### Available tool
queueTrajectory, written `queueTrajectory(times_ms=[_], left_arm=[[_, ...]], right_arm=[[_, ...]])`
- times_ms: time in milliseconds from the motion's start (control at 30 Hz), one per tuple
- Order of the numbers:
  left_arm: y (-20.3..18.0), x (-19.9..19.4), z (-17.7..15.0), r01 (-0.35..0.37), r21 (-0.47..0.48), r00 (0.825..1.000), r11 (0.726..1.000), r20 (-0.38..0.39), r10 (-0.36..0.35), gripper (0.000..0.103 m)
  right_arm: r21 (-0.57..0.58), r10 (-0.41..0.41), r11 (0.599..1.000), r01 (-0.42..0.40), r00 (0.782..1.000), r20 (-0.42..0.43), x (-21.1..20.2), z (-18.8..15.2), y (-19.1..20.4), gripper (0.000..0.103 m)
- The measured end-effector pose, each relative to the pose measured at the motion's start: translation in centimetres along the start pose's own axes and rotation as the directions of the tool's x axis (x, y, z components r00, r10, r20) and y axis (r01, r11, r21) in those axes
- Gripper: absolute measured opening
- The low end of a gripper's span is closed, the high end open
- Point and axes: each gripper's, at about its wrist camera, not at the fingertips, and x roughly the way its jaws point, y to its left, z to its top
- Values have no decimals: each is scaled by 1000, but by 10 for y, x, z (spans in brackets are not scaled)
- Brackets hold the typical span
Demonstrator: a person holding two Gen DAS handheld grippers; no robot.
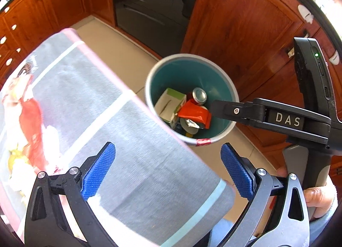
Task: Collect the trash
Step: 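Move both open tools back over the table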
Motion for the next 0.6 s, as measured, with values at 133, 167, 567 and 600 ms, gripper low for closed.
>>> queueTrajectory(times_ms=[133, 167, 567, 600], left_arm=[[17, -17, -15, -10, -32, 1000, 999, 29, 11, 99], [23, -22, -20, -13, -38, 999, 999, 37, 14, 99], [104, -64, -86, 24, -209, 994, 978, 112, 0, 99], [109, -67, -91, 28, -225, 992, 974, 126, 1, 99]], right_arm=[[-30, -4, 1000, 3, 1000, -16, 3, -12, 19, 88], [-37, -3, 999, 2, 1000, -23, 4, -15, 23, 88], [-185, -12, 983, -6, 996, -93, 22, -56, 108, 88], [-201, -11, 980, -9, 995, -99, 23, -59, 117, 88]])
